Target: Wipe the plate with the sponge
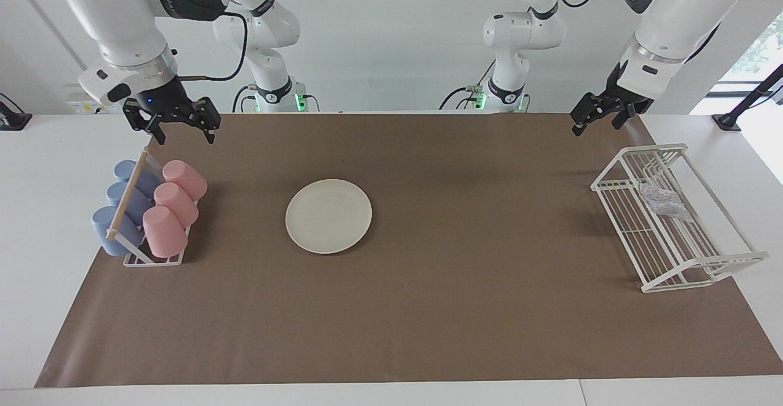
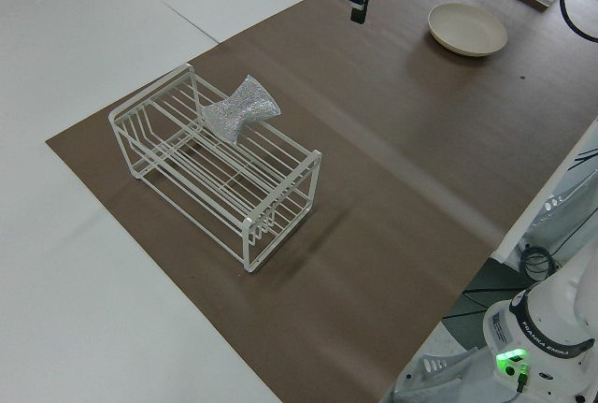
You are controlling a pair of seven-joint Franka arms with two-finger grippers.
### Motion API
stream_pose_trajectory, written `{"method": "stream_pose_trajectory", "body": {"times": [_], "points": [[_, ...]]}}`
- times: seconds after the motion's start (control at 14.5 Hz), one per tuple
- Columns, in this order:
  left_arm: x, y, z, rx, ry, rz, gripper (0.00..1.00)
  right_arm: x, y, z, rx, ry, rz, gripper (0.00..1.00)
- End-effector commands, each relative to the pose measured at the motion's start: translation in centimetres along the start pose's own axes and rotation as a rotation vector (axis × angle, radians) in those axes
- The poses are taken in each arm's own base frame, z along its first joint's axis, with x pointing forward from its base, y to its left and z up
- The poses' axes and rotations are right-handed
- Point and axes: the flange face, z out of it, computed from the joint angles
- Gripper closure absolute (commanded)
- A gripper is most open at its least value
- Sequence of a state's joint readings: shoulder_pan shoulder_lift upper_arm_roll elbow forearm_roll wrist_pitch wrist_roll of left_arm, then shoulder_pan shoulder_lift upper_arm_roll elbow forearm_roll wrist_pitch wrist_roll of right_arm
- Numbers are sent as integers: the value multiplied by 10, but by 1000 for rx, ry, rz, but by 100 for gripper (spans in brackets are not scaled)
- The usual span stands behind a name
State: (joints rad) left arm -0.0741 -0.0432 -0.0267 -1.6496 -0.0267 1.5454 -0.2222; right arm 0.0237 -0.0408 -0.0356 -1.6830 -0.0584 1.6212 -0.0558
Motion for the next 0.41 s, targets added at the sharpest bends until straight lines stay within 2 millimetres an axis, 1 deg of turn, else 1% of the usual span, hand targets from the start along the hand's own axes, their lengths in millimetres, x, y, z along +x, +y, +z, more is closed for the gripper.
{"method": "stream_pose_trajectory", "body": {"times": [0.0,0.35], "points": [[7,-2,3,-18,-7,2,0,-1,1,-1,4,4,12,0],[8,-5,4,-19,-4,2,0,0,1,-2,4,6,12,0]]}}
